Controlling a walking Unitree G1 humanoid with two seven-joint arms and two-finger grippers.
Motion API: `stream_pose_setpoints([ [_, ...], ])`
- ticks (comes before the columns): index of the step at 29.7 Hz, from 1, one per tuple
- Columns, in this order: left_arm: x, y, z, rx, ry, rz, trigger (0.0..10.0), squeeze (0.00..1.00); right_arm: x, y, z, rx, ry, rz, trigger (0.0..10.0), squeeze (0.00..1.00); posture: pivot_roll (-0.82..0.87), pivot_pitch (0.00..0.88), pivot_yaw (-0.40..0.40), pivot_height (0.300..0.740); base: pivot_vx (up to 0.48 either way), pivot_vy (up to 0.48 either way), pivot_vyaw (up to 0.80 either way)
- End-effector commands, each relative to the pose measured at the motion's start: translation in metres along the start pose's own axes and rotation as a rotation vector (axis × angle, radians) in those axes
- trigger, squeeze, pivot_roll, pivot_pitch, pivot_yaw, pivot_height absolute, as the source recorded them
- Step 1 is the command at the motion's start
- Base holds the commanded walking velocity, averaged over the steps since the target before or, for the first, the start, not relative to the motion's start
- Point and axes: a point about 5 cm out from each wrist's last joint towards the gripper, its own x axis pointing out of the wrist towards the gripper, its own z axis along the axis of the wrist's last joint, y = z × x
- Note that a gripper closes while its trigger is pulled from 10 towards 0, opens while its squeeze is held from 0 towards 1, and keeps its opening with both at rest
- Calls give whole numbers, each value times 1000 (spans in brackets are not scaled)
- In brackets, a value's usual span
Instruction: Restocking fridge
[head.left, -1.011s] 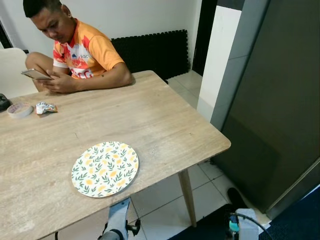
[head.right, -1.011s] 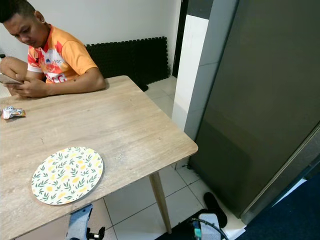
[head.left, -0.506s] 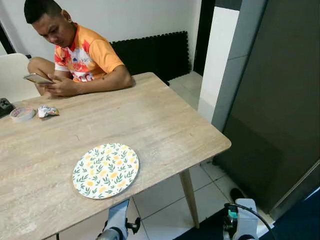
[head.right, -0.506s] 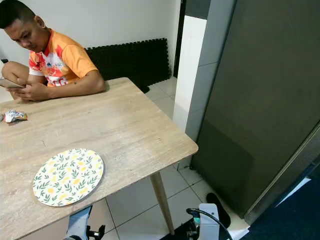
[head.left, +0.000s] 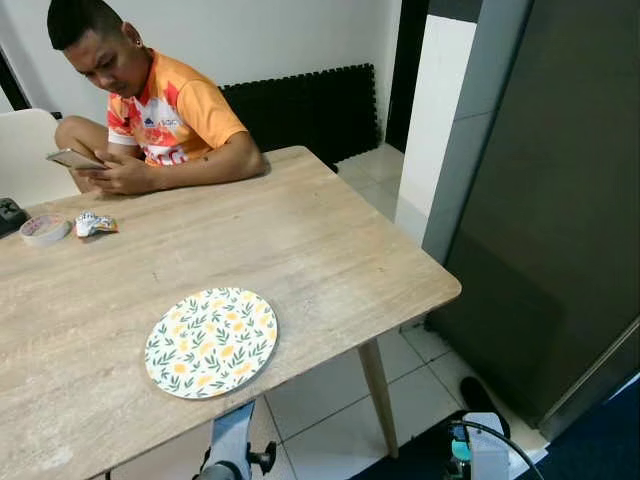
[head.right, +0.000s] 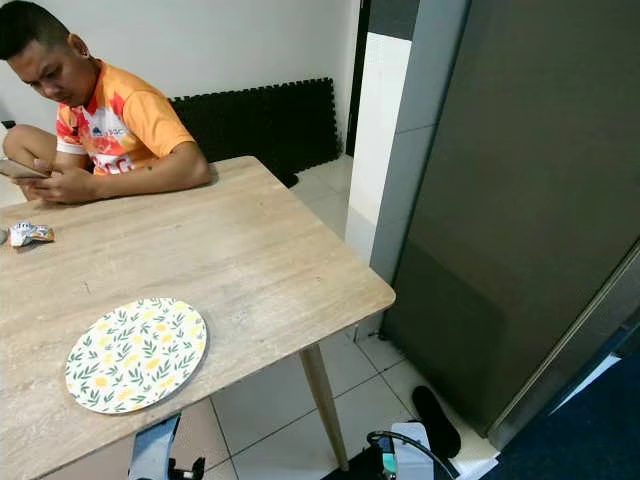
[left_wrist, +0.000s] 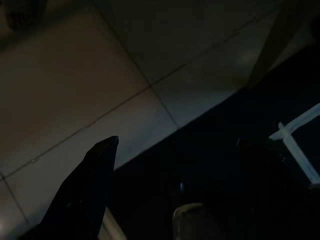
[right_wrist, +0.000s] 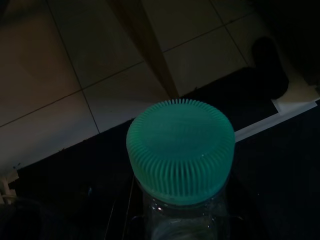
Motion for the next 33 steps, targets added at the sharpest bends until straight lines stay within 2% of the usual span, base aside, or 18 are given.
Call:
stream_pose_setpoints([
  [1, -2, 7, -6, -13, 27, 19, 10000, 0, 0, 2, -4, -14, 20, 9, 10000, 0, 25, 0, -16, 734, 0, 0, 0],
  [7, -2, 4, -5, -18, 29, 13, 10000, 0, 1, 8, -5, -22, 41, 6, 10000, 0, 27, 0, -26, 734, 0, 0, 0],
  [15, -1, 2, -3, -19, 14, 9, 10000, 0, 4, 26, -6, -47, 59, 16, 10000, 0, 27, 0, -30, 734, 0, 0, 0],
  [24, -1, -1, -2, -5, -1, -10, 10000, 0, 3, 18, -6, -47, 57, 12, 10000, 0, 29, 0, -31, 734, 0, 0, 0],
  [33, 1, -4, 2, 15, -10, -31, 10000, 0, 3, 19, -5, -40, 52, 6, 10000, 0, 25, 0, -27, 734, 0, 0, 0],
])
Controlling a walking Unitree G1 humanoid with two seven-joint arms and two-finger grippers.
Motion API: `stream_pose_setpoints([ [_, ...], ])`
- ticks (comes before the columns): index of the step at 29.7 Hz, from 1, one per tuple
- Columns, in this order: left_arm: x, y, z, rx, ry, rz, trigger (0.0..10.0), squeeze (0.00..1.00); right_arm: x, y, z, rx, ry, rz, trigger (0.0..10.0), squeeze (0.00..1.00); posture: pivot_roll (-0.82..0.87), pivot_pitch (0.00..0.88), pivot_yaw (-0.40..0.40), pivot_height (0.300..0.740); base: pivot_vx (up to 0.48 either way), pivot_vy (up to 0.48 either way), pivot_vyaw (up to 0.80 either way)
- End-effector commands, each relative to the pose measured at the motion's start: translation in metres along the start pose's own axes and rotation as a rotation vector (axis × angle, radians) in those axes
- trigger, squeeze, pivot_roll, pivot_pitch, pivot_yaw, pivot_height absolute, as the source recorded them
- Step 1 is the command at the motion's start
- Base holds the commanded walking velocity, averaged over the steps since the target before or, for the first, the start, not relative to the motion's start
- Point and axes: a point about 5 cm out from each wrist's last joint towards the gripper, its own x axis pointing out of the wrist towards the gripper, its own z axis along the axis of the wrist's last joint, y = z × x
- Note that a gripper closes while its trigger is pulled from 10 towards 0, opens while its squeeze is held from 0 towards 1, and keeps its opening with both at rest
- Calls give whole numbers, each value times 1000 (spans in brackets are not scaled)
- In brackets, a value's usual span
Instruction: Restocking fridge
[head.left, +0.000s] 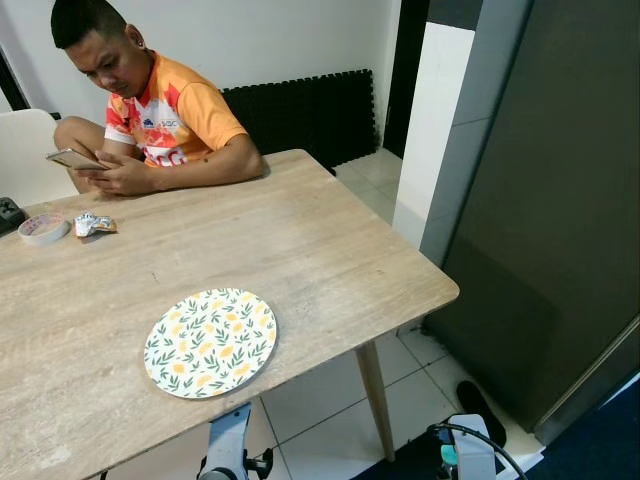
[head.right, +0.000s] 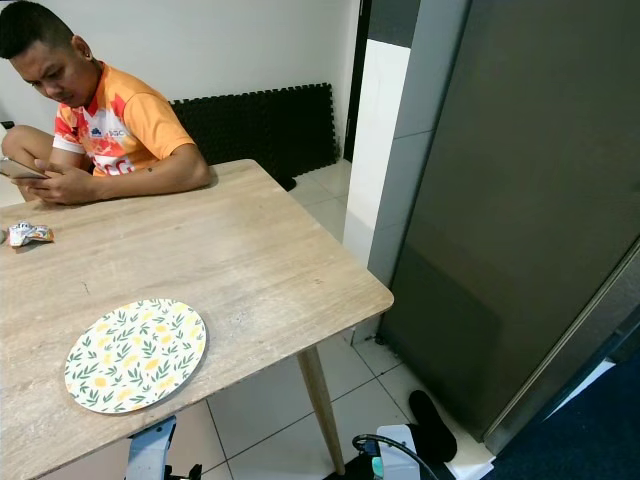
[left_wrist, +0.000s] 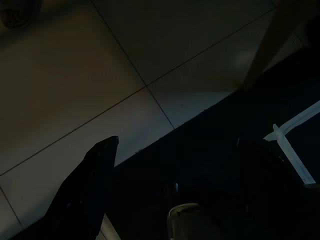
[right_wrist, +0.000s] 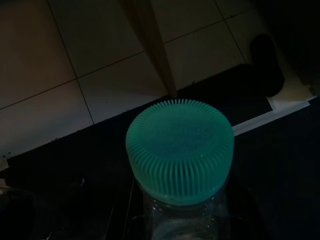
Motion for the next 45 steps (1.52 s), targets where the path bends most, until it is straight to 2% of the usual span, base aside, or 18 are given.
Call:
stream_pose_setpoints([
  [1, 1, -2, 1, 20, -3, -15, 10000, 0, 0, 4, -2, 7, 9, 12, 10000, 0, 25, 0, -27, 734, 0, 0, 0],
  [10, 2, -3, 6, 19, -23, -20, 10000, 0, 0, 4, -2, 5, 6, 12, 10000, 0, 24, 0, -29, 734, 0, -183, 0],
  [43, 2, -3, 8, 5, -35, -21, 10000, 0, 0, 2, -1, 7, 3, 10, 10000, 0, 21, 0, -32, 734, 0, -480, 0],
  [45, 2, -3, 9, -15, -37, -21, 10000, 0, 0, 2, -1, 8, 4, 10, 10000, 0, 19, 0, -30, 734, 0, -480, 0],
])
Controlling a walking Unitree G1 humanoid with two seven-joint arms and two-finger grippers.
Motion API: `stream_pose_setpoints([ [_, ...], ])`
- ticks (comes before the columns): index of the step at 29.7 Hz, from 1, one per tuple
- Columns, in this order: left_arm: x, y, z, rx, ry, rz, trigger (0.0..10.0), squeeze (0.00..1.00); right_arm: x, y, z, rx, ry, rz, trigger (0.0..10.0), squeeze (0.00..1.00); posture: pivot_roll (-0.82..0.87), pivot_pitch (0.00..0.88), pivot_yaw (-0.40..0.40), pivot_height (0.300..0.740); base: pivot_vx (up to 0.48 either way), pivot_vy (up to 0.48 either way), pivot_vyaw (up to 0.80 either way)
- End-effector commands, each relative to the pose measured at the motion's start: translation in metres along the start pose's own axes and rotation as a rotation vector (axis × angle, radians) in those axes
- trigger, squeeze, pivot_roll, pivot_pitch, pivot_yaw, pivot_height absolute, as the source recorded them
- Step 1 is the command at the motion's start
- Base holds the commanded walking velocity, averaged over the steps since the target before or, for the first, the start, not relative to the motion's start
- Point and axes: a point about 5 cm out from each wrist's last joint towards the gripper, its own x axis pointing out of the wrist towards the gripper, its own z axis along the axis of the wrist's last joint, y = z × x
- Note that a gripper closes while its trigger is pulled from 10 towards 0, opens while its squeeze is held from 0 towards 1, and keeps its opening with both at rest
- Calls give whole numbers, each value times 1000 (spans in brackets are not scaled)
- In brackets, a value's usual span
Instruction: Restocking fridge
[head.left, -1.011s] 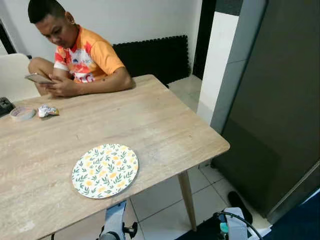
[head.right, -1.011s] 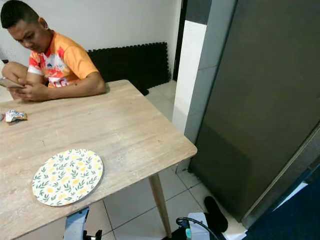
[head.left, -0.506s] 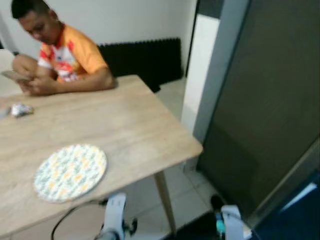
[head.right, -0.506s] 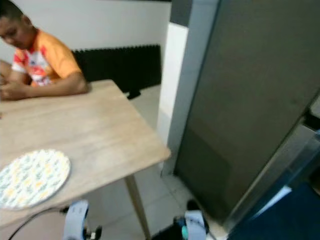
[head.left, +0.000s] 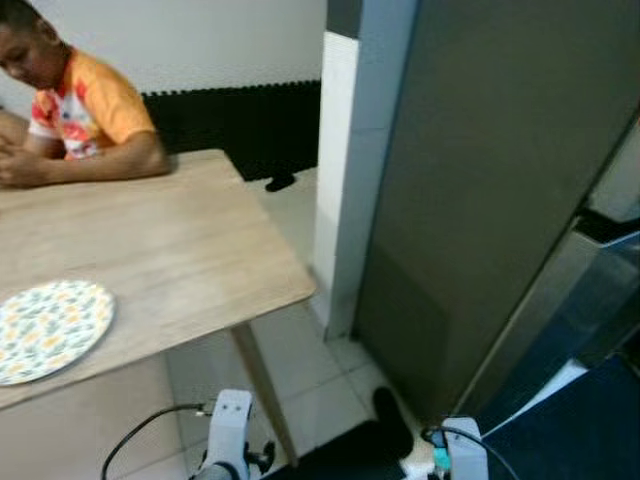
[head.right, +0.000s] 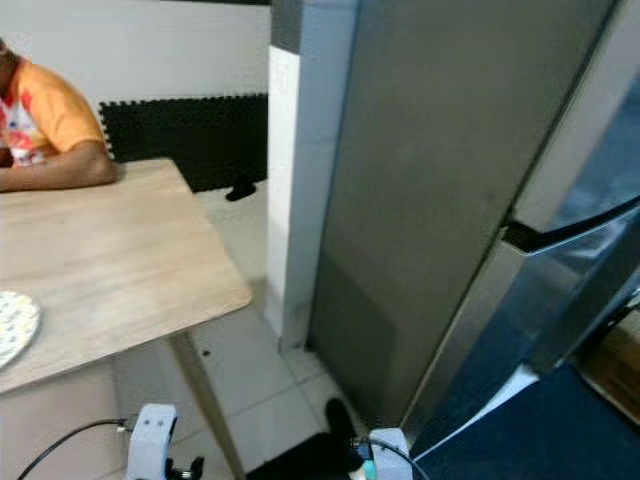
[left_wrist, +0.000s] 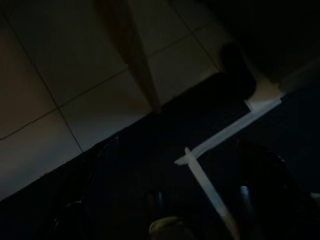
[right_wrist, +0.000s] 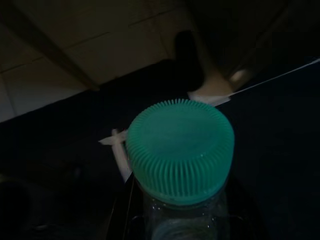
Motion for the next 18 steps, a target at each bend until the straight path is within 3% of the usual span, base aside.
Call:
stream_pose_setpoints([
  [1, 0, -2, -3, -13, 13, -7, 10000, 0, 0, -2, 3, -2, -13, -2, 10000, 0, 19, 0, -30, 734, 0, -480, 0],
  [7, 0, -1, -1, -41, 8, -1, 10000, 0, 0, -3, 3, -2, -13, -2, 10000, 0, 17, 1, -30, 734, 0, -480, 0],
  [9, 1, -1, -1, -82, 9, -2, 10000, 0, 0, -2, 3, -1, -13, -1, 10000, 0, 17, 1, -31, 734, 0, 0, 0],
  [18, 2, -4, 1, -46, 17, -20, 10000, 0, 0, -2, 2, 1, -14, -1, 10000, 0, 18, 1, -30, 734, 0, 453, 0],
])
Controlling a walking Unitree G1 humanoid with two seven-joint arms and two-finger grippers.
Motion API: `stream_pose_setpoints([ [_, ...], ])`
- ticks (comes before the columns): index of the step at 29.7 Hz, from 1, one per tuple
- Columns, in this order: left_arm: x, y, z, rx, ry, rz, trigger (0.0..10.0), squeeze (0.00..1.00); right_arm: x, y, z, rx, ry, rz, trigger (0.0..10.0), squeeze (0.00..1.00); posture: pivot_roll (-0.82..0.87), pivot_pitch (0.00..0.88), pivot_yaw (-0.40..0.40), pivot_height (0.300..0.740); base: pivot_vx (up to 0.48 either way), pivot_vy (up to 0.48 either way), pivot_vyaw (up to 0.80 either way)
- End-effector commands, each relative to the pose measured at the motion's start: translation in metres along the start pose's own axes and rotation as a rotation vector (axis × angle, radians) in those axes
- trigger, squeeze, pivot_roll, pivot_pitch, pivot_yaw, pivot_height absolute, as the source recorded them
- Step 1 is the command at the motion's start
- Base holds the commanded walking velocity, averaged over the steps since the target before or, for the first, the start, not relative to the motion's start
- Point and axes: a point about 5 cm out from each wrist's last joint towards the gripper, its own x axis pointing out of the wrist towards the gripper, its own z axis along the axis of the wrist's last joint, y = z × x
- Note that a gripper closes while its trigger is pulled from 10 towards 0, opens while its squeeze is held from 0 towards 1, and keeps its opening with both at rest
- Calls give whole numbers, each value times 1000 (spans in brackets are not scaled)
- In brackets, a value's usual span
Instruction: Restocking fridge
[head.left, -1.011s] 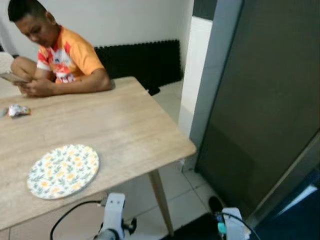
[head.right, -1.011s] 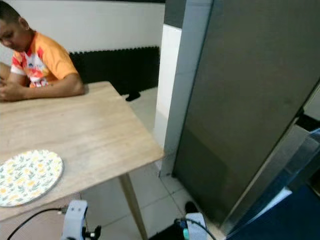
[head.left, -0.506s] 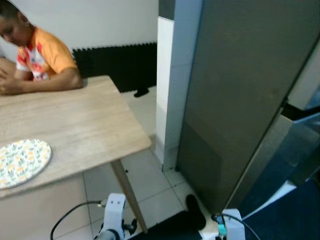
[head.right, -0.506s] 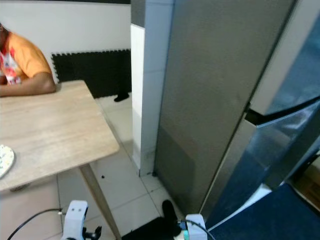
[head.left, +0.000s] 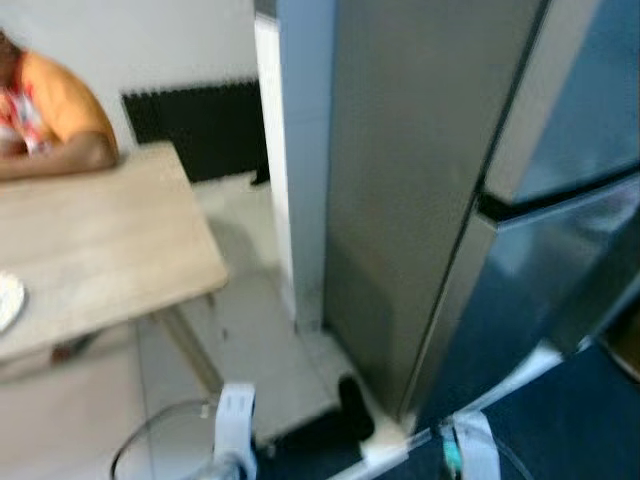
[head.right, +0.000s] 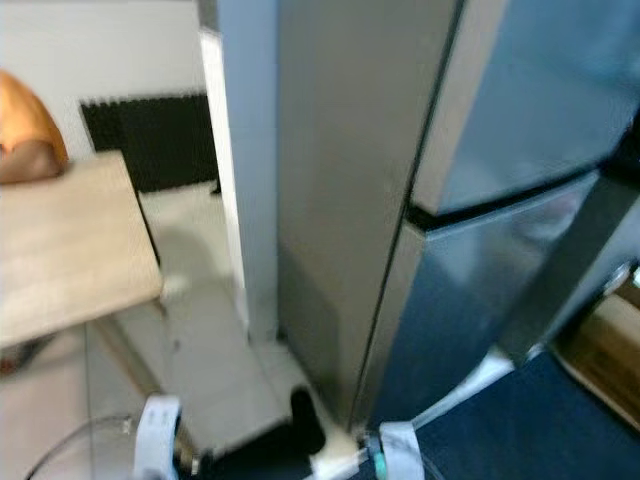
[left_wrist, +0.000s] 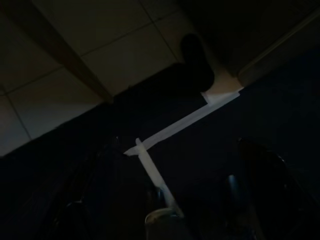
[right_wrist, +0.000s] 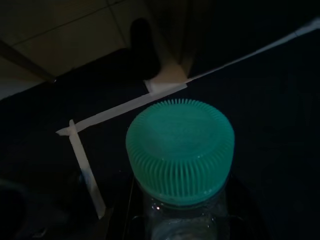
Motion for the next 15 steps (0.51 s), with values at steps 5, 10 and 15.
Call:
stream_pose_setpoints([
  [5, -2, 4, -4, 45, 21, 17, 10000, 0, 1, 9, 0, 7, -7, 23, 10000, 0, 18, 2, -26, 734, 0, 0, 0],
  [10, -2, 4, -5, 82, 31, 9, 10000, 0, 1, 10, -1, 10, -5, 22, 10000, 0, 18, 2, -24, 734, 0, 0, 0],
  [15, -2, 3, -5, 91, 28, 3, 10000, 0, 1, 10, -1, 11, -5, 22, 10000, 0, 18, 1, -24, 734, 0, 0, 0],
])
